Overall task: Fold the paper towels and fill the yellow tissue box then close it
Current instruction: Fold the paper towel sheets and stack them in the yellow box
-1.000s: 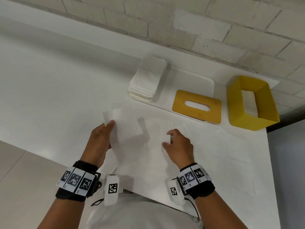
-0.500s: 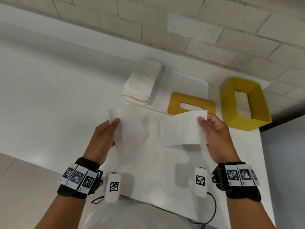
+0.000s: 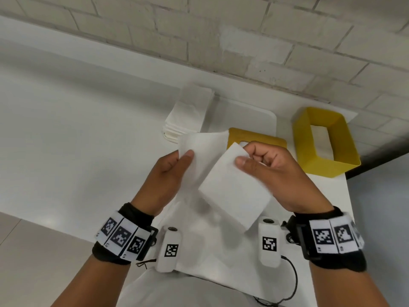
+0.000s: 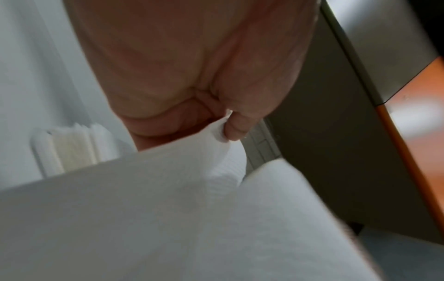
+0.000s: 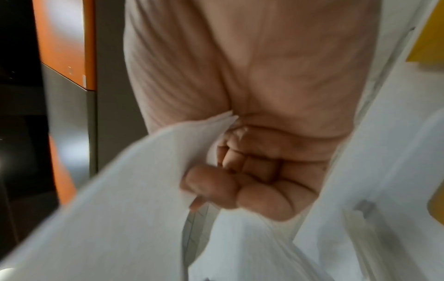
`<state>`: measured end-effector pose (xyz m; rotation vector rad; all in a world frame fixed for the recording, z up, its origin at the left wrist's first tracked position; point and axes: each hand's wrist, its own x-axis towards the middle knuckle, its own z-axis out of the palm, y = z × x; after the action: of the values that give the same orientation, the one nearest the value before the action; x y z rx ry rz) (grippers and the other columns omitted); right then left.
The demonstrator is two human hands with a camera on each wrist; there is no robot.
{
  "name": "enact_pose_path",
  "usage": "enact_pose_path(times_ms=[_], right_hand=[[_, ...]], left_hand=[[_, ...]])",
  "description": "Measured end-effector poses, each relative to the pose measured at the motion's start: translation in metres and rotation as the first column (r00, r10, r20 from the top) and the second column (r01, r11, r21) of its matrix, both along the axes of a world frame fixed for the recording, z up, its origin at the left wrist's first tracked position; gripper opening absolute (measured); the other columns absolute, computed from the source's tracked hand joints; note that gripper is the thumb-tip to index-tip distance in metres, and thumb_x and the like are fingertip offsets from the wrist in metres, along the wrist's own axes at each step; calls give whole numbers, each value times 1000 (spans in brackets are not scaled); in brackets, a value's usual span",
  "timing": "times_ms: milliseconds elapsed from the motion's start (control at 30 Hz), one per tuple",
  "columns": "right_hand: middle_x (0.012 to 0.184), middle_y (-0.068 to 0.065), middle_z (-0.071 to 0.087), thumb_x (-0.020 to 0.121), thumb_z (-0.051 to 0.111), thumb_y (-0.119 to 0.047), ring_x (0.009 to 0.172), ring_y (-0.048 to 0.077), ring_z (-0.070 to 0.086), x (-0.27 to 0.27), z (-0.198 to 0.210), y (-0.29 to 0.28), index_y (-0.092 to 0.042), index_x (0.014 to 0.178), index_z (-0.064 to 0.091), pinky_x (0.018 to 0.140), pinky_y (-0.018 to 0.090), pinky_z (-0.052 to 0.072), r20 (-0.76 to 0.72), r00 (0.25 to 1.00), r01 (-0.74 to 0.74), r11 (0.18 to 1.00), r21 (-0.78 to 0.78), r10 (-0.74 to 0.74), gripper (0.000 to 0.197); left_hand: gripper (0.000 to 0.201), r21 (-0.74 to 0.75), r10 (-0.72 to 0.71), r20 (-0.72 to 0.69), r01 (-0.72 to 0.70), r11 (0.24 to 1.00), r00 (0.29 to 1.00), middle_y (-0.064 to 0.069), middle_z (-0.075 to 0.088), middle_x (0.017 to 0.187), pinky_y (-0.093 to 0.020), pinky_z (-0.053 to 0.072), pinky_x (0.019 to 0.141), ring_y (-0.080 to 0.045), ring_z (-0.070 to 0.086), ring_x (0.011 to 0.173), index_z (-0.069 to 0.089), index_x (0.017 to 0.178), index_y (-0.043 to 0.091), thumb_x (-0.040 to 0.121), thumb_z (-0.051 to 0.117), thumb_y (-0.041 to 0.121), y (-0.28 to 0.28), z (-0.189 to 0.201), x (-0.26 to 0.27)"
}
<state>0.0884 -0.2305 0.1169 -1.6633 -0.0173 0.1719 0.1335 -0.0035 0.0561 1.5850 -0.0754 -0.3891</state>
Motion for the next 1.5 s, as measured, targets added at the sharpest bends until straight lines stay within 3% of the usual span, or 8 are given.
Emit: enact_pose_path(times_ms=[200,567,733,833,967,1167,1367,1500], right_hand=[[86,19,66,86,77,-29,80,29,54,14,-15,0,-14,84,73,75,41,41,-4,989,148,989,16,-148,16],[97,19,74,94,72,-17,83,24,66,13,-20,-5,-10,98,70,81,41,50,-6,981,192,974,-117,-194,8],[108,9,70,93,69,-25,95,31,70,9,-17,-18,-49,115,55,84,54,59,35,928,365,885,-288,-371,35],[94,6,72,97,59,-15,74,34,65,4,-10,-10,-38,107,56,63,45,52,80,957,289,910,-297,-278,25],[88,-14,69,98,57,-7,76,0,61,2,-12,11,-24,91,69,66,16,43,58,981,193,932,-306,-184,21],[93,23,67,102,41,-2,68,22,64,3,-3,28,-12,103,75,51,28,53,-168,960,215,974,-70,-224,35],[66,-17,65,97,50,-1,61,3,62,3,-6,17,-18,107,71,61,43,62,-3,974,218,943,-252,-227,29],[96,-7,65,93,70,-22,83,4,62,5,-10,13,-24,88,70,72,21,53,195,949,305,876,-373,-247,6]], left_hand=[[37,-4,-94,47,95,996,994,-8,77,94,-27,53,78,-16,72,88,73,96,8,107,47,31,-13,20,-16],[60,104,-69,166,52,993,984,-28,63,91,-41,45,73,-36,63,79,57,92,-4,97,45,54,-16,11,-15],[62,194,112,276,-169,966,955,-27,54,76,-37,38,62,-30,48,65,48,84,-5,101,45,55,-12,8,-11],[69,171,111,233,-153,973,966,-25,56,76,-39,41,63,-29,49,68,50,88,-6,95,42,63,-13,4,-9],[53,85,49,109,-58,995,993,-25,68,97,-53,54,86,-35,67,89,66,98,5,101,47,54,-22,3,-12],[58,105,10,75,-18,994,997,-18,70,95,-51,53,80,-25,66,85,65,97,6,94,45,60,-28,5,-16],[71,-50,25,-35,-27,998,999,-27,65,94,-55,49,80,-25,58,87,59,103,-5,90,54,65,-24,1,-13],[74,-102,1,-75,-8,995,997,-12,57,90,-44,39,81,-27,53,86,53,96,-8,86,58,65,-22,-3,-11]])
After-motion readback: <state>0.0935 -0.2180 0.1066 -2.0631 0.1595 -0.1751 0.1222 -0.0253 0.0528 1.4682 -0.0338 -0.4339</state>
